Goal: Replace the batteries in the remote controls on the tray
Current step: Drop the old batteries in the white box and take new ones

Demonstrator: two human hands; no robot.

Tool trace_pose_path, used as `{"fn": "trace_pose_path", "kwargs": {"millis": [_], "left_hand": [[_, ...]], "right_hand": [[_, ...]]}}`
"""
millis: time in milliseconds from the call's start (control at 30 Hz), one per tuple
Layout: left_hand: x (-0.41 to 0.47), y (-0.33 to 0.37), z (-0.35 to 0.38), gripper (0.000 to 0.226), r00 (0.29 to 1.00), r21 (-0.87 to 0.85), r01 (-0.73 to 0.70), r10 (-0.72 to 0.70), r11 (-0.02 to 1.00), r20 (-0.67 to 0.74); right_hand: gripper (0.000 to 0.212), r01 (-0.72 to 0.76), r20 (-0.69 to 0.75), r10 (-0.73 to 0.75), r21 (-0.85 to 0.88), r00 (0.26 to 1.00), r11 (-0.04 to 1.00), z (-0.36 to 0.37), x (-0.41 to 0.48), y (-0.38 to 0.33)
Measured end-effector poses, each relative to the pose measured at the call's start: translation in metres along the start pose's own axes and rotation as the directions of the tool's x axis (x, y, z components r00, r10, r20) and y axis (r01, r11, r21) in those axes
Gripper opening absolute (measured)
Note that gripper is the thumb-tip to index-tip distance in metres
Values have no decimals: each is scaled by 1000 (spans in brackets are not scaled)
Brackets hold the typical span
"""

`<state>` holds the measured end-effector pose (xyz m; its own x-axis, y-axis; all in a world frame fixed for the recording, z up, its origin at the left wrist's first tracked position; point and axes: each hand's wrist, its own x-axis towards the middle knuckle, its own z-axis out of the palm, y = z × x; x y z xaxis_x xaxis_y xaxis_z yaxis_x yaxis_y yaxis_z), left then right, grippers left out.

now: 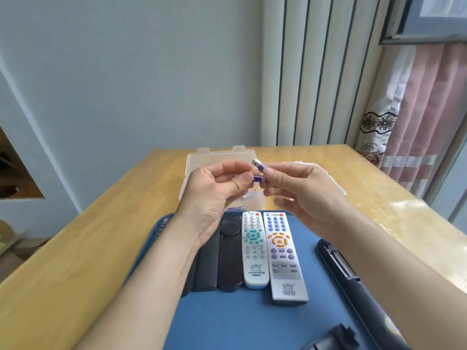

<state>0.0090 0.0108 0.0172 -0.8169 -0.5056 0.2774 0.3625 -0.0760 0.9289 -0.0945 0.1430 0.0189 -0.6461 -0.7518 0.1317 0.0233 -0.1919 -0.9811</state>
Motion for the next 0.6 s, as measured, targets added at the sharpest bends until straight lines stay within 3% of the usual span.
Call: {"fn": "trace_pose_path", "kwargs": {"millis": [100, 200, 300, 400, 500, 600], "left_hand": [[-17, -2, 20, 18, 993, -140, 101, -92, 985, 69], [-28, -9, 42, 35, 988, -190, 152, -151, 970, 20], [-39, -22, 63, 39, 983, 20, 181, -180, 983, -17], [-48, -37, 78, 28, 976, 301, 215, -214, 929, -38], [-51, -53, 84, 21, 987, 635, 154, -150, 757, -61], [-54, -46, 71, 11, 996, 837, 15, -82, 546, 35]], "right_hand": [[15, 60, -94, -61, -15, 994, 998, -19, -21, -3], [14, 65, -132, -97, -229, 986, 971, -36, -41, -2], [15, 97, -109, -154, -408, 982, 908, -50, -65, 0], [24, 118, -21, -161, -594, 987, 796, -46, -72, 8], [19, 83, -27, -172, -793, 985, 603, -33, -67, 22], [17, 5, -33, -72, -881, 997, 473, -46, -68, 15]]}}
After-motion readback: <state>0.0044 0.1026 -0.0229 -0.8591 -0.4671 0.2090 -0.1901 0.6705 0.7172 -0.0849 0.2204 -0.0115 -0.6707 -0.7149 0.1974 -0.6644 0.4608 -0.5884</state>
